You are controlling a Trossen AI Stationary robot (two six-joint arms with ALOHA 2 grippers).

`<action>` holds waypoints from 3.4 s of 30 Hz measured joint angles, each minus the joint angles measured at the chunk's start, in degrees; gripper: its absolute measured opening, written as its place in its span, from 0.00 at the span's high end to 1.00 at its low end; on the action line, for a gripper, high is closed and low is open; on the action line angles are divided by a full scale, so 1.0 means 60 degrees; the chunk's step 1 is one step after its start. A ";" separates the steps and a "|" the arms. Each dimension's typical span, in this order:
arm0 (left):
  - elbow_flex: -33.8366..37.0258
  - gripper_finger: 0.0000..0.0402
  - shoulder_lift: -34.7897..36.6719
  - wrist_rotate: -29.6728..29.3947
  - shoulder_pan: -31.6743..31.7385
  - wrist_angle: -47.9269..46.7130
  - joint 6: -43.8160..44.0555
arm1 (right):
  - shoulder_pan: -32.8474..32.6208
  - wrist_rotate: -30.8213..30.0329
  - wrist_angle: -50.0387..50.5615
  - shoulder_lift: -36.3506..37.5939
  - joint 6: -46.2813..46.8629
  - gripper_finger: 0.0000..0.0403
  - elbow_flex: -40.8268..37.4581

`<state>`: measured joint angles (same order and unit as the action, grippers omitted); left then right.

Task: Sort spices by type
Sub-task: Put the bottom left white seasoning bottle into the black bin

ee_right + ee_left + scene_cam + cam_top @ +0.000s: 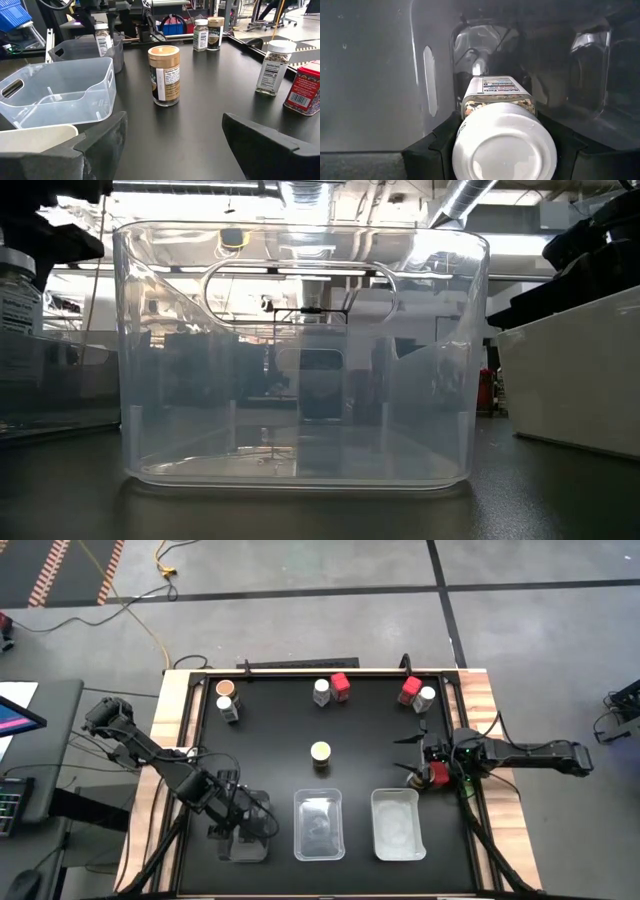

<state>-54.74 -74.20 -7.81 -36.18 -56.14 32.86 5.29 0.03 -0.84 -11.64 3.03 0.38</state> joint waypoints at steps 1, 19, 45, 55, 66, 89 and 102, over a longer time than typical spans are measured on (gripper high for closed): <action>0.0077 0.52 0.0001 0.0053 0.0006 0.0086 0.0038 | 0.0001 0.0000 0.0001 0.0000 0.0000 0.10 0.0000; 0.0364 0.52 0.0019 0.0331 0.0338 0.0172 -0.0083 | 0.0002 0.0000 0.0000 0.0001 0.0000 0.10 0.0000; 0.0349 0.46 0.0019 0.0440 0.0357 -0.0017 0.0241 | 0.0002 0.0000 0.0000 0.0002 0.0000 0.10 0.0000; 0.0349 0.46 0.0019 0.0440 0.0357 0.0092 0.0250 | -0.0001 0.0000 -0.0001 0.0000 0.0000 0.10 0.0000; 0.0349 0.46 0.0019 0.0438 0.0357 0.0094 0.0493 | 0.0002 0.0000 0.0000 0.0003 0.0000 0.10 0.0000; 0.0349 0.44 0.0016 0.0509 0.0342 0.0098 0.0489 | 0.0001 0.0000 0.0000 0.0001 0.0000 0.10 0.0001; 0.0349 0.35 0.0016 0.0578 0.0342 0.0094 0.0577 | -0.0001 0.0000 -0.0004 0.0004 0.0000 0.10 0.0000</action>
<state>-52.64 -74.11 -4.34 -34.13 -55.57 36.32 5.28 0.03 -0.86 -11.62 3.03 0.38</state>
